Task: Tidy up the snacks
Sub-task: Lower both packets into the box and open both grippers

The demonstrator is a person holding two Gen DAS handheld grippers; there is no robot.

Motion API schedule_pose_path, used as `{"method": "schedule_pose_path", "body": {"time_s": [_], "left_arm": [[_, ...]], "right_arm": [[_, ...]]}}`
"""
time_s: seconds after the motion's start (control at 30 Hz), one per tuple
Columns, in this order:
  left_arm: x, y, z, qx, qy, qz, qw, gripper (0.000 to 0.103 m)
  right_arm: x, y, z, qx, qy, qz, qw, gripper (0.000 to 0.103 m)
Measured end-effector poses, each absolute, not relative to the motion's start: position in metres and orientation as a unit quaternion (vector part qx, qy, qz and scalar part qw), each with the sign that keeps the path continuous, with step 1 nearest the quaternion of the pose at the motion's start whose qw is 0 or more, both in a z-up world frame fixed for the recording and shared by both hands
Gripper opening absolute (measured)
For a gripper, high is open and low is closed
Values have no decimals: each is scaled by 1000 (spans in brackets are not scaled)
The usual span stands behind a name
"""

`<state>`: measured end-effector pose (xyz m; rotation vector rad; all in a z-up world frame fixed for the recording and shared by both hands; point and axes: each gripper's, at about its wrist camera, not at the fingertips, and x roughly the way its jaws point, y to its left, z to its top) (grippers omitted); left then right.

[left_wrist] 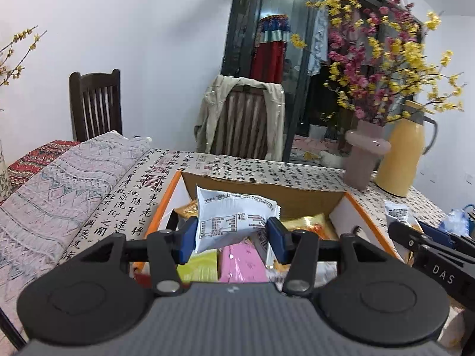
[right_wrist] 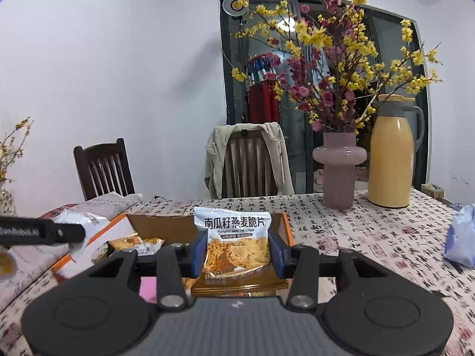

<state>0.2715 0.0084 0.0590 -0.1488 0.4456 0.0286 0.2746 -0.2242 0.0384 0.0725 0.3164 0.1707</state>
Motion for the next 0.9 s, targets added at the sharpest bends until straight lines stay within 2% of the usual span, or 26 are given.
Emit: {"method": "schedule_pose_path", "body": {"time_s": [0.27,0.33,0.37,0.4,0.43,0.47,0.5,0.57,0.9], "left_arm": [[303,20,23,-77,229,39,970,52],[301,23,22,-85,223,35,971,55],[299,25,22,-88,222,31,971,57],[296,26,23,-94,220,29,970,71],[292,28,23,-99,216,34,971,91],[288,28,25,-102,209,42,972,102],[284,27,27,-102,198,53,973,103],[279,26,30,-99,189,58,975,103],[274,21,31,-94,184,64,976,103]], "right_arm": [[305,-219,3,43,187,92,977,44],[303,-219,2,44,187,97,976,47],[301,-219,2,44,185,96,977,57],[300,-220,2,46,185,94,977,72],[299,-221,2,50,182,91,978,80],[297,-222,2,54,181,89,978,92],[295,-224,3,58,179,88,978,98],[292,-226,5,66,175,91,978,103],[284,-224,7,68,171,100,978,103]]}}
